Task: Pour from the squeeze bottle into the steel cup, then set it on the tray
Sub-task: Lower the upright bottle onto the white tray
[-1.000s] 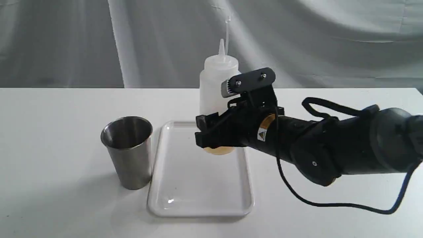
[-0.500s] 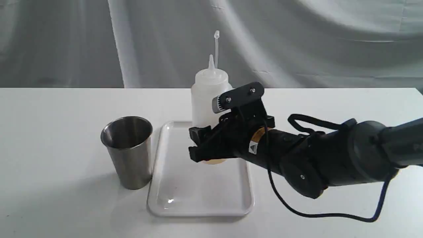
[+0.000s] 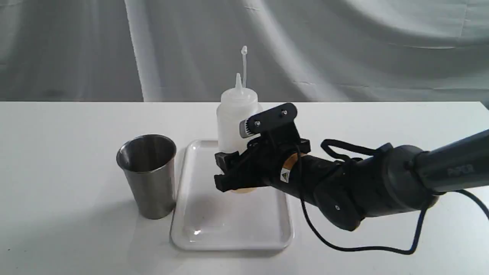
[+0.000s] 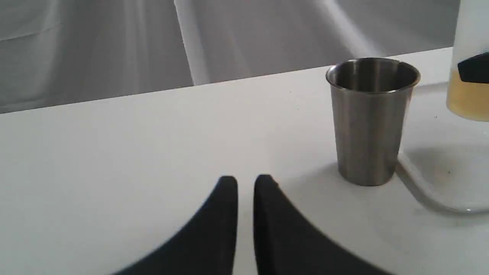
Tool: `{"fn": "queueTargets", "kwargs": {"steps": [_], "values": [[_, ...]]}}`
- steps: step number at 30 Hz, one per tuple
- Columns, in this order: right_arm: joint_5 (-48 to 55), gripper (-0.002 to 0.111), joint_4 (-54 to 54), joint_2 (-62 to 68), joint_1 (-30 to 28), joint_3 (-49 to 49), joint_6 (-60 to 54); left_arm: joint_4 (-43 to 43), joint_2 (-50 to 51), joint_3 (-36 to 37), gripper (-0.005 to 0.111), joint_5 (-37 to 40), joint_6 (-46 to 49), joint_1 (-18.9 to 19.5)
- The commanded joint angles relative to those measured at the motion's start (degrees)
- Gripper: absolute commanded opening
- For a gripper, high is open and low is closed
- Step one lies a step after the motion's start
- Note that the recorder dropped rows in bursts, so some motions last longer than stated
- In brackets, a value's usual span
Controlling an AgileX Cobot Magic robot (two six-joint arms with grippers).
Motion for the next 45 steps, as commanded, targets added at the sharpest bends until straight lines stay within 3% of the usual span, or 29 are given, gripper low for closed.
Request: {"fn": "queueTargets", "kwargs": {"steps": [1, 45], "values": [[0.20, 0.039, -0.87, 0.69, 0.12, -3.39, -0.33, 0.03, -0.28, 0.25, 0.008, -0.37, -0.10, -0.18], [7.89, 0.039, -2.69, 3.59, 1.31, -5.57, -0.36, 0.03, -0.28, 0.25, 0.008, -0.37, -0.10, -0.18]]}}
